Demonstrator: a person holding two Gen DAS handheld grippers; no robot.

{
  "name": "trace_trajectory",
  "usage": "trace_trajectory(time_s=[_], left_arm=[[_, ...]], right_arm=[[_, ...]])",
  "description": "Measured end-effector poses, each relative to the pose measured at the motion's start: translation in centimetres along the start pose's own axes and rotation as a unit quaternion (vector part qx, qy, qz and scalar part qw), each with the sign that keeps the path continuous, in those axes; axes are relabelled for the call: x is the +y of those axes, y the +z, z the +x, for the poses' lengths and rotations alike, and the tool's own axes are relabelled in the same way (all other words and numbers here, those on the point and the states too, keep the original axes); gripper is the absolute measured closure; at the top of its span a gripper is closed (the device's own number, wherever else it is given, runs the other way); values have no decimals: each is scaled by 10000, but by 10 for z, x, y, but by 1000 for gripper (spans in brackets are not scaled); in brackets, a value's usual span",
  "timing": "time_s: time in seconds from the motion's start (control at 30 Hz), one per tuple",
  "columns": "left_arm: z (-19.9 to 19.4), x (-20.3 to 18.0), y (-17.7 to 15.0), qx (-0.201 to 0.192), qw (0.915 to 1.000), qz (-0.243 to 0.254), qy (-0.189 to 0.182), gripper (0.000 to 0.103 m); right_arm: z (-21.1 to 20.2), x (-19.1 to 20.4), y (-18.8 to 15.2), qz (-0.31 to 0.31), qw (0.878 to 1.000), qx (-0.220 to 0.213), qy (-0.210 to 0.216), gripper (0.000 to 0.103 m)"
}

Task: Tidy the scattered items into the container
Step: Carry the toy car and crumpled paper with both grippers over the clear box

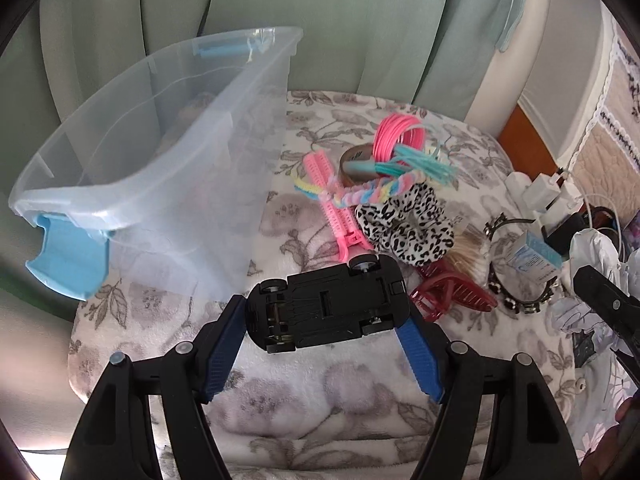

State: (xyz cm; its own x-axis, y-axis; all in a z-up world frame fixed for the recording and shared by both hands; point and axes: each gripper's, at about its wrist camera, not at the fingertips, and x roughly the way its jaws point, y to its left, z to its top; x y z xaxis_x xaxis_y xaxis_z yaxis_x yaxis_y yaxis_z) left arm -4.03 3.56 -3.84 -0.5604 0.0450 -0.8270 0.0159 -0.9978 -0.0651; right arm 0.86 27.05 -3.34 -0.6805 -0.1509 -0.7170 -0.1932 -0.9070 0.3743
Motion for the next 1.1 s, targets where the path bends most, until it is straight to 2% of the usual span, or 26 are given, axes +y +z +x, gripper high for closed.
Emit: trace_trajectory(time_s=[0.17, 0.33, 0.47, 0.63, 0.73, 0.83, 1.1], left_arm=[[-48, 1, 13, -550, 9981, -90, -254, 28], [-89, 13, 51, -1206, 9917, -283, -348, 28], [-122, 34, 83, -1770, 9822, -592, -200, 28], [-150, 68, 111, -2190, 9675, -1245, -219, 28], [-158, 86, 109, -2332, 9604, -1517, -124, 28], [-151, 102, 97, -2318, 9580, -1690, 0, 28], [-117, 149, 79, -2095, 9566, -2023, 85, 28]], right_arm=[[-29, 40, 19, -339, 9982, -446, 227, 24], [-61, 85, 49, -662, 9915, -1006, 494, 24], [-88, 121, 80, -817, 9825, -1532, 679, 24], [-116, 163, 105, -923, 9691, -2029, 1054, 24], [-117, 179, 108, -870, 9676, -2027, 1232, 24], [-107, 194, 98, -986, 9672, -1912, 1348, 24], [-50, 228, 55, -1633, 9699, -1110, 1426, 24]])
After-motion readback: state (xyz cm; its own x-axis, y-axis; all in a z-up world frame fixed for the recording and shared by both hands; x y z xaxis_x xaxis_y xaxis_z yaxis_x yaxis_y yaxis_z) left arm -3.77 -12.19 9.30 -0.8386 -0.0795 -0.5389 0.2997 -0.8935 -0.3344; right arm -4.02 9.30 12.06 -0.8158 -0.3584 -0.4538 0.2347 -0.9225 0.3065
